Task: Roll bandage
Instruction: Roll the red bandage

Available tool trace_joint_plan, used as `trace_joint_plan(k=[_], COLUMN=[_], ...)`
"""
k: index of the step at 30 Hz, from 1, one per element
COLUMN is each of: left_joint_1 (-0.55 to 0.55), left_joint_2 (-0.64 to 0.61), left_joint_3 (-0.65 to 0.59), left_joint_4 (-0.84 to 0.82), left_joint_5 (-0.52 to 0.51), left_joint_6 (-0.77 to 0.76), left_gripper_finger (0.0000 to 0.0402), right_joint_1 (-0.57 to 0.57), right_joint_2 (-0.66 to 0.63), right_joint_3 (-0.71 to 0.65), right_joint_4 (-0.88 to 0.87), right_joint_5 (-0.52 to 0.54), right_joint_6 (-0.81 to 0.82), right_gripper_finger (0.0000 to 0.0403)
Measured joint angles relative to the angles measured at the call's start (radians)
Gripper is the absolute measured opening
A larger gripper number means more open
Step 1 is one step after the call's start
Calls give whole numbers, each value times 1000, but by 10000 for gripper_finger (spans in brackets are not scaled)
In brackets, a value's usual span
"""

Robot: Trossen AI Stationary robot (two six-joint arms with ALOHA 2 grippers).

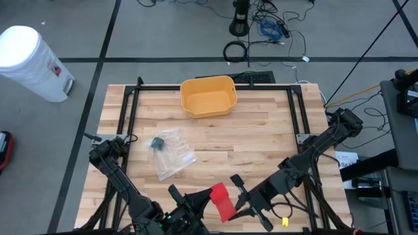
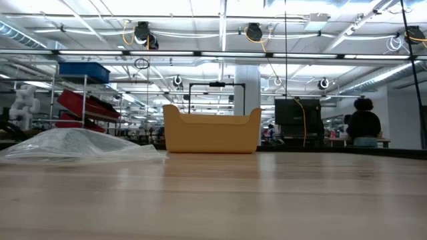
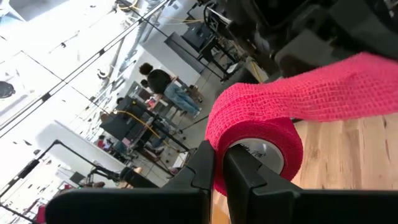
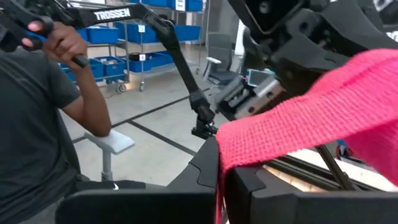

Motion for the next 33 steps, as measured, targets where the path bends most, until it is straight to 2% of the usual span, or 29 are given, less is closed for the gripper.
trace_joint_plan(k=[10,18,25,28,33], left_joint_1=[-5,-6,-5,-5,2], left_joint_2=[-27,-27,-27,-27,-27], left_joint_3=[0,0,25,40,50], left_joint_4=[-2,22,81,119,216], left_joint_5=[0,1,26,55,166], left_joint_6=[0,-1,0,8,35], left_gripper_finger=[20,20,20,20,20], right_joint_1=[78,82,71,71,64], right_joint_2=[-1,1,5,5,12], right_joint_3=[59,63,63,63,64], right_joint_4=[-38,-46,-62,-64,-67], right_joint_5=[10,15,102,105,106], right_joint_6=[-38,-47,-40,-29,-27], right_gripper_finger=[0,0,0,0,0])
